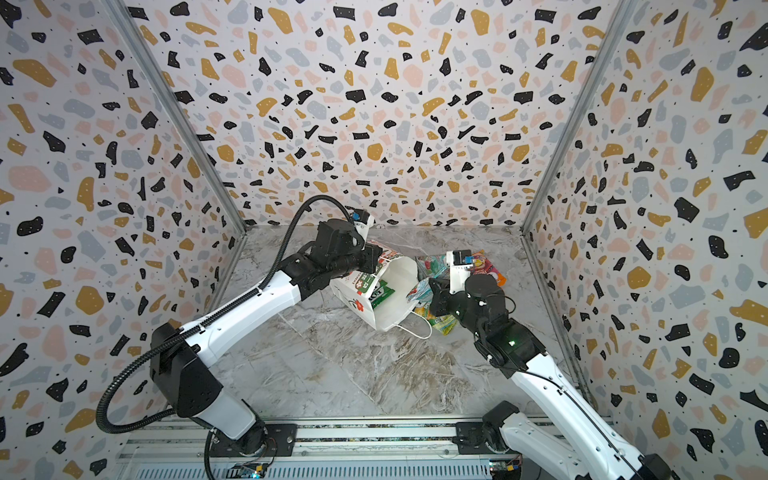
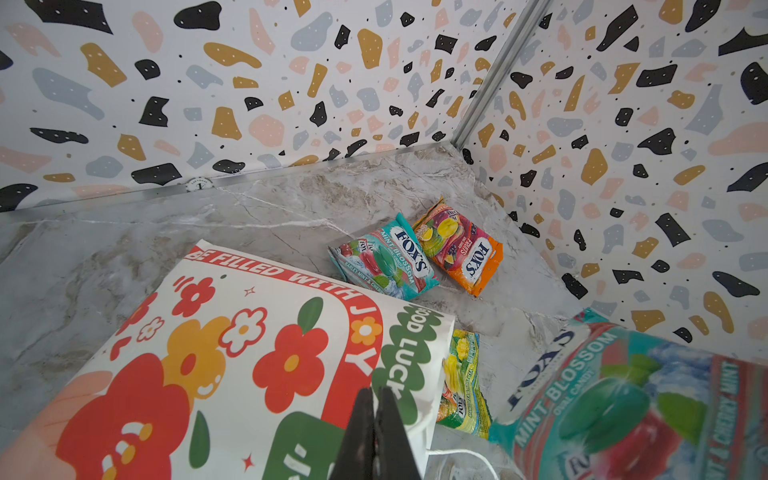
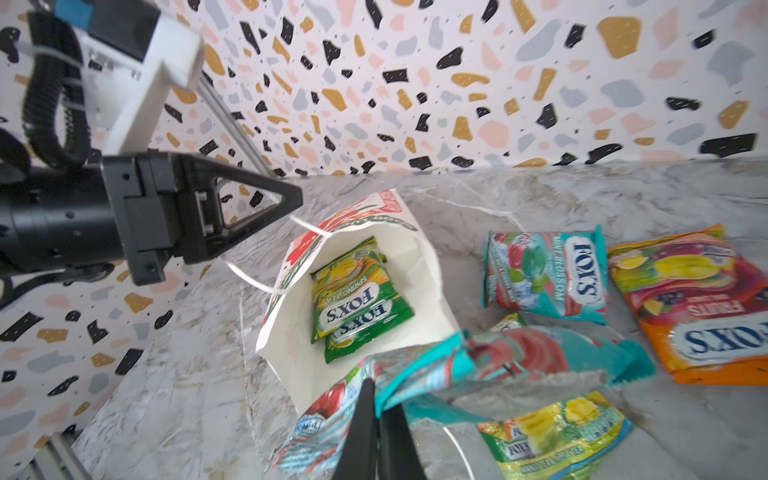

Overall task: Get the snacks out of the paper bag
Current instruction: 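Pull the mint blossom packet out of the bag with the right gripper, then lower the mint packet onto the table and open the right gripper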

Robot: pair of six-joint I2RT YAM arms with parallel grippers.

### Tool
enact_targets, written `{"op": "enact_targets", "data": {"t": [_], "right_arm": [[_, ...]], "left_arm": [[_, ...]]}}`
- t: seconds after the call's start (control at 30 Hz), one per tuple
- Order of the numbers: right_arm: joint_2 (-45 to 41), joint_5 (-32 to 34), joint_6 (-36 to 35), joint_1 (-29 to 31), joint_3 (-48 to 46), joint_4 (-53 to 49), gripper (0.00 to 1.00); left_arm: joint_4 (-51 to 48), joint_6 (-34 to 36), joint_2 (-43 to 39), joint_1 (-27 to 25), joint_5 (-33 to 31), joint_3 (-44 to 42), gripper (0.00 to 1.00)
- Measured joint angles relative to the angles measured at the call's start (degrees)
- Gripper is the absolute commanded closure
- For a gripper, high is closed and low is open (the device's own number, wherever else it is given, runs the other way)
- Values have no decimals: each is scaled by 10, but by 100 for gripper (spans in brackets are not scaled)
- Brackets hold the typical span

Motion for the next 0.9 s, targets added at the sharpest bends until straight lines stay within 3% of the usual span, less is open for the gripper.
{"op": "enact_targets", "data": {"t": [0.13, 0.33, 0.53, 0.67, 0.9], "right_arm": [[-10, 15, -2, -59, 0, -29, 100], [-8, -1, 0, -217, -26, -41, 100], [29, -36, 11, -351, -82, 8, 100], [53, -49, 19, -393, -140, 95, 100], [54, -54, 55, -401, -260, 231, 100]], "left_arm": [[0, -3, 0, 0, 3, 0, 100], [0, -7, 0, 0, 10, 0, 100], [0, -8, 3, -2, 14, 0, 100], [0, -8, 7, -3, 14, 0, 100], [0, -8, 8, -3, 14, 0, 100]]}}
